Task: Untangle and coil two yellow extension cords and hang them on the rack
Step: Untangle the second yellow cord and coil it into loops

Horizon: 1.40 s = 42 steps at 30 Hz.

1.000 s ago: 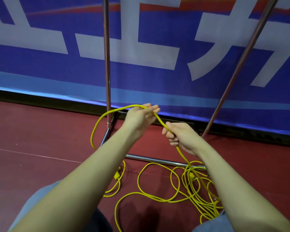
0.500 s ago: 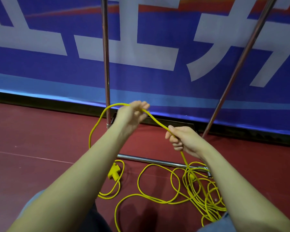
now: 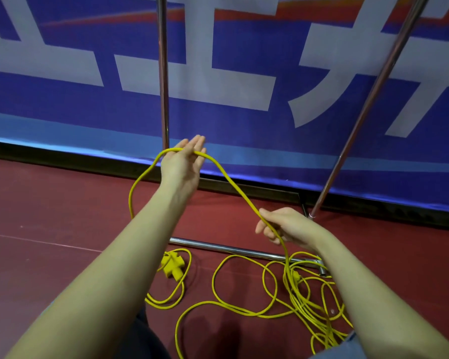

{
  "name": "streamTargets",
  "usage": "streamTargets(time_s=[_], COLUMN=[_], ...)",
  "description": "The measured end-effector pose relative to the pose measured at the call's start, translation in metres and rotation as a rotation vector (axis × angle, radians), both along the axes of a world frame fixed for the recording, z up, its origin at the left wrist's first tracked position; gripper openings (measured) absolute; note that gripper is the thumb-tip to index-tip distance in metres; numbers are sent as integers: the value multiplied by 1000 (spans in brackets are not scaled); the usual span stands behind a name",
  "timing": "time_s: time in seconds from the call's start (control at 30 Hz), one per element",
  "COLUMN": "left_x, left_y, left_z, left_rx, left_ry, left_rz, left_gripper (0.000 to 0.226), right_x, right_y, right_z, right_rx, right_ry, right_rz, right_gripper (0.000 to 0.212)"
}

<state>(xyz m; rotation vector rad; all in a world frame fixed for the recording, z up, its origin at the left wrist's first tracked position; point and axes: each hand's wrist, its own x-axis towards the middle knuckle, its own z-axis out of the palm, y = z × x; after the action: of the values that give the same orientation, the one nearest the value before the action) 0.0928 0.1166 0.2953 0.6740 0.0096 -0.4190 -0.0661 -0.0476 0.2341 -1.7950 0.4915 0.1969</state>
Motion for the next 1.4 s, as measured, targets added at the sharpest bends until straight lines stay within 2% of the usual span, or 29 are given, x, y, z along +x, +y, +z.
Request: streamTargets(time_s=[0.13, 0.23, 0.3, 0.5, 0.67, 0.73, 0.87, 0.97, 1.07, 1.2, 1.4], left_x=[-12, -41, -54, -36, -14, -13, -33, -52, -54, -53, -31], left_y=[-9, -25, -32, -28, -14, -12, -22, -32, -33, -31, -26], left_z=[-10, -22, -30, -19, -10, -9, -12, -15, -12, -8, 6], left_rx=[83, 200, 237, 116, 22, 10, 84, 159, 168, 137, -47], left_ry=[30, -33, -46, -14, 57, 64, 20, -102, -183, -164, -20], left_rz=[-127, -290, -328, -161, -41, -19, -182, -350, -392, -340, -152], left_gripper=[40, 30, 26, 27, 36, 36, 36, 22, 10, 14, 21], right_x=[1, 6, 9, 9, 1, 1, 4, 7, 9, 8, -1], right_y=[4, 12, 16, 14, 5, 6, 11, 20, 23, 18, 5], right_z=[-1, 4, 8, 11, 3, 3, 11, 21, 27, 25, 13], right_rx=[148, 213, 243, 220, 26, -15, 160, 222, 269, 277, 100], right_ry=[-38, -92, -118, -145, -1, -28, -151, -208, -254, -262, -108], right_rz=[-39, -55, -74, -45, 46, 13, -71, -50, -81, -65, -24], right_gripper=[43, 42, 42, 34, 27, 29, 30, 29, 28, 29, 30])
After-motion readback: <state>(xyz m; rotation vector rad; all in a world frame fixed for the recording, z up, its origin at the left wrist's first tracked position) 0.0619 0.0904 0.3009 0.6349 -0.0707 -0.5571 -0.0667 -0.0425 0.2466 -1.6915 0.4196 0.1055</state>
